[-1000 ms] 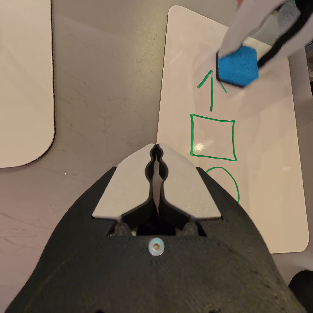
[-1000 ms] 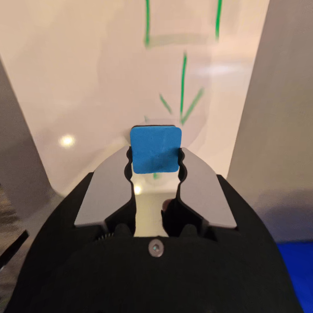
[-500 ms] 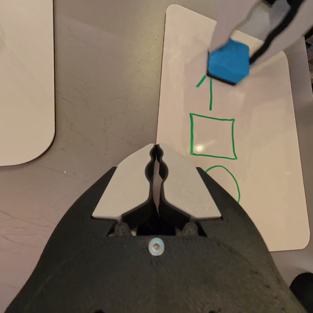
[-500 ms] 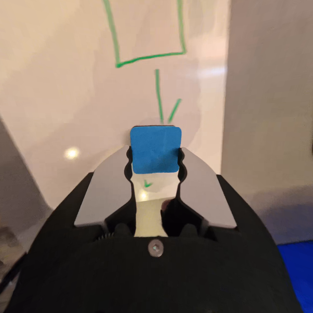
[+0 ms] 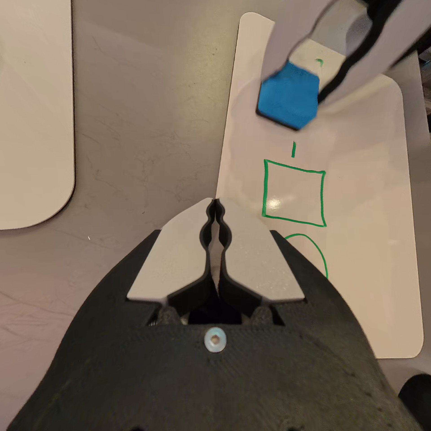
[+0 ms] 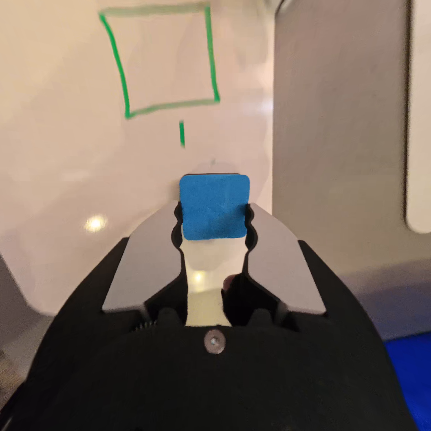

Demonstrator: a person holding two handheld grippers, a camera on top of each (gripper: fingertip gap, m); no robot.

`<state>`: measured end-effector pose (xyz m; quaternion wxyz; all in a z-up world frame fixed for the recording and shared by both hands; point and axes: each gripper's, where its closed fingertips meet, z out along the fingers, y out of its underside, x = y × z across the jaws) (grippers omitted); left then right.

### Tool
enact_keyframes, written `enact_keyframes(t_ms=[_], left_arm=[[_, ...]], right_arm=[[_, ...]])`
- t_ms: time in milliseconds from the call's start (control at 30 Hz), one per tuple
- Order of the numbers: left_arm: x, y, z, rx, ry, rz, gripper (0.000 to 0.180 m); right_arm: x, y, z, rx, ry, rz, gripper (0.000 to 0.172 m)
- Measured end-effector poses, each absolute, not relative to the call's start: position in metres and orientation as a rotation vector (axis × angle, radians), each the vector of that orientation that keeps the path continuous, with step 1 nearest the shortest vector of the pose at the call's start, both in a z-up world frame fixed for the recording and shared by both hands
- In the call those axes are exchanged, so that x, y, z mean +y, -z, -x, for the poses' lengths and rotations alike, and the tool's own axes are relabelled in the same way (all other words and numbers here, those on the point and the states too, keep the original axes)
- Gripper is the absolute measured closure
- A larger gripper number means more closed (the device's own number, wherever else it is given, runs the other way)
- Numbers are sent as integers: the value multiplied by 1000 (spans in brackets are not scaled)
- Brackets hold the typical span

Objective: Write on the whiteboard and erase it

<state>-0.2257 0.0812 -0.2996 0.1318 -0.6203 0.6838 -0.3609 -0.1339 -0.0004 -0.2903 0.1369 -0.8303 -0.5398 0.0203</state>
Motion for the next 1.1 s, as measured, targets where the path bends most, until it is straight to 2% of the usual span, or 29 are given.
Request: enact_keyframes(t_ms=[100, 233, 367, 533, 633, 733, 833, 900, 1100], left_arm=[[81, 300, 226, 1982, 1037, 1794, 180], [81, 300, 225, 1980, 1039, 1798, 179], [82, 300, 226, 1978, 1034, 1796, 180], [82, 300, 225, 1977, 1040, 1800, 180], [82, 300, 225, 1976, 1046, 1805, 180], [82, 300, 225, 1972, 1041, 1804, 180], [82, 300, 225, 1965, 1039, 1809, 180], [82, 300, 225, 1964, 1042, 1812, 180], [82, 300, 225, 1960, 1048, 1819, 180]], right_arm=[[-10, 291, 179, -1703, -136, 2267, 119], [7, 290, 137, -1570, -37, 2425, 119], [-14, 291, 192, -1807, -133, 2216, 119], [-32, 290, 80, -1563, 7, 2516, 119], [-76, 288, 94, -1626, -183, 2480, 119], [-52, 290, 104, -1566, -2, 2411, 119], [-63, 290, 70, -1500, -34, 2533, 119], [-71, 290, 92, -1591, -89, 2458, 119], [-37, 290, 91, -1461, 13, 2480, 119]])
